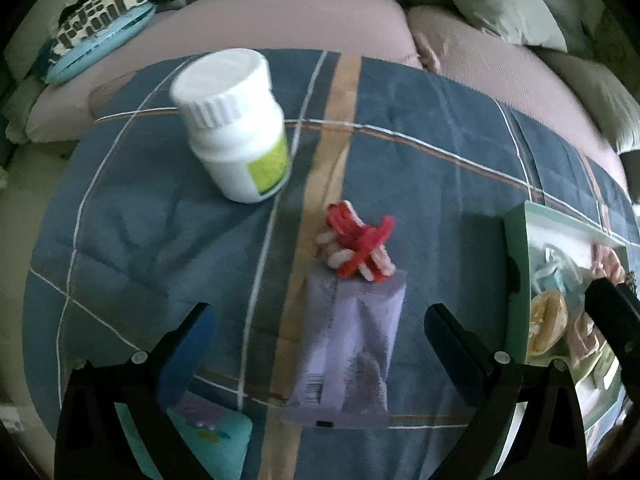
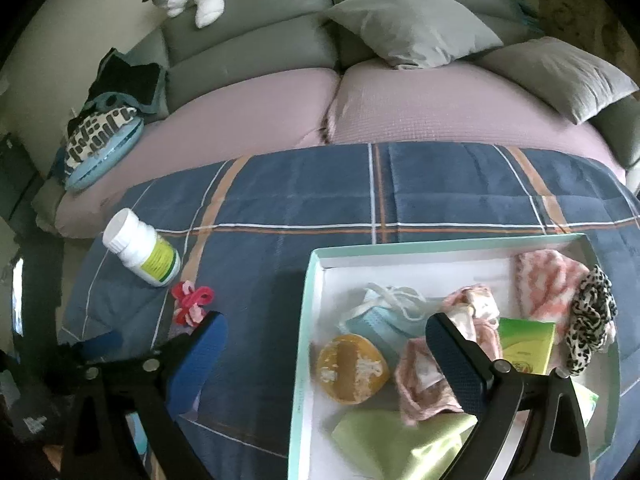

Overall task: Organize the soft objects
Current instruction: 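Grasp the purple packet with the left gripper, then grasp the red pipe-cleaner toy with the right gripper while the left holds the purple packet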

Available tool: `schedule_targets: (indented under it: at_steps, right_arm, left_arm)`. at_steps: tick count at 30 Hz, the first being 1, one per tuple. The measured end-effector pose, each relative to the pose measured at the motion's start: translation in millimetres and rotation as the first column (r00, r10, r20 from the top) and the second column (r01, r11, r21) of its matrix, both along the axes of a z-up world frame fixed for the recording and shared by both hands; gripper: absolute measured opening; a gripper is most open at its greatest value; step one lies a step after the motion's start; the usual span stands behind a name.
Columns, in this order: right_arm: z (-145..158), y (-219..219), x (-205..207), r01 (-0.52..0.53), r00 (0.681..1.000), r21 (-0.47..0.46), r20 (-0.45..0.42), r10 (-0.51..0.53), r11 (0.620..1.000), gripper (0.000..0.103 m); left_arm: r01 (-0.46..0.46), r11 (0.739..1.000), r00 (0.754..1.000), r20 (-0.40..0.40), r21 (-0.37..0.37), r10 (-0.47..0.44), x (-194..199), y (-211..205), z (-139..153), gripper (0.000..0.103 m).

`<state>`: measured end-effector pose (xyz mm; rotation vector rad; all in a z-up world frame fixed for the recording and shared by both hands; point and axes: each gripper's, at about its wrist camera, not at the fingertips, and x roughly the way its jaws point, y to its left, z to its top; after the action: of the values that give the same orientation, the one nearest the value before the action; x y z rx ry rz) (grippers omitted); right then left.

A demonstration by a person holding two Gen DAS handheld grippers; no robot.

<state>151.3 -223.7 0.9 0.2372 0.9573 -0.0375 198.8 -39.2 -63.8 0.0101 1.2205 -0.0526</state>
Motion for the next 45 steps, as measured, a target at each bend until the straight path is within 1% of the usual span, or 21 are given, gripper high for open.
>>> schedule_targets:
  at_steps: [3, 6, 7, 8, 10, 11, 12, 14, 21, 26, 28, 33, 35, 42, 45]
  right_arm:
    - [-2, -3, 1, 0.012, 1.000, 0.011, -0.010, -0.012, 1.000, 0.101]
    - [-3, -4, 1, 0.016, 1.000, 0.019, -0.014, -0.016, 1.000, 0.101]
    - [-3, -4, 1, 0.016, 1.000, 0.020, -0.014, -0.016, 1.000, 0.101]
    - [-3, -4, 1, 0.016, 1.000, 0.021, -0.014, -0.016, 1.000, 0.101]
    - [-3, -5, 0, 0.017, 1.000, 0.021, -0.014, -0.016, 1.000, 0.101]
    - [-3, -5, 0, 0.016, 1.000, 0.021, -0.015, -0.016, 1.000, 0.101]
    - [-4, -5, 0, 0.016, 1.000, 0.022, -0.015, -0.016, 1.000, 0.101]
    - [-4, -5, 0, 0.017, 1.000, 0.023, -0.019, -0.017, 1.000, 0.101]
    - [-5, -4, 0, 0.016, 1.000, 0.028, -0.021, -0.015, 0.999, 0.101]
    - [-5, -4, 0, 0.019, 1.000, 0.028, -0.022, -0.018, 0.999, 0.101]
    - [-5, -4, 0, 0.021, 1.000, 0.027, -0.021, -0.021, 0.999, 0.101]
    - [-5, -6, -1, 0.029, 0.999, 0.026, -0.021, -0.029, 0.999, 0.101]
    - [-5, -7, -2, 0.035, 0.999, 0.024, -0.021, -0.035, 0.999, 0.101]
    - [-5, -8, -2, 0.044, 0.999, 0.021, -0.023, -0.043, 0.999, 0.101]
    - [-6, -2, -1, 0.027, 0.999, 0.020, -0.022, -0.026, 0.999, 0.101]
  left_arm:
    - [0.004, 1.000, 1.000, -0.019, -0.019, -0.004, 3, -4, -7, 0.103]
    - [0.021, 1.000, 0.999, -0.039, -0.004, -0.021, 7, -13, -16, 0.102]
    - [0.027, 1.000, 0.999, -0.043, 0.002, -0.027, 8, -15, -18, 0.098]
    - [0.034, 0.999, 0.998, -0.049, 0.006, -0.034, 9, -19, -21, 0.088]
    - [0.042, 0.999, 0.997, -0.068, -0.002, -0.042, 10, -23, -26, 0.075]
    - [0.045, 0.999, 0.996, -0.079, -0.007, -0.045, 11, -26, -29, 0.070]
    - [0.049, 0.999, 0.995, -0.086, -0.008, -0.050, 11, -27, -31, 0.067]
    - [0.055, 0.998, 0.995, -0.081, -0.011, -0.056, 11, -30, -31, 0.058]
    - [0.075, 0.997, 0.994, -0.075, -0.035, -0.078, 8, -38, -28, 0.051]
    - [0.077, 0.994, 0.995, -0.065, -0.075, -0.082, 0, -29, -25, 0.051]
    - [0.081, 0.993, 0.995, -0.057, -0.087, -0.086, -2, -28, -20, 0.051]
    - [0.098, 0.982, 0.994, -0.039, -0.160, -0.106, -7, -21, -5, 0.051]
    - [0.102, 0.982, 0.994, -0.033, -0.160, -0.108, -12, -20, 1, 0.051]
    - [0.075, 0.978, 0.997, 0.012, -0.194, -0.074, -14, -3, 20, 0.051]
    - [0.054, 0.978, 0.998, 0.041, -0.202, -0.047, -16, 7, 31, 0.051]
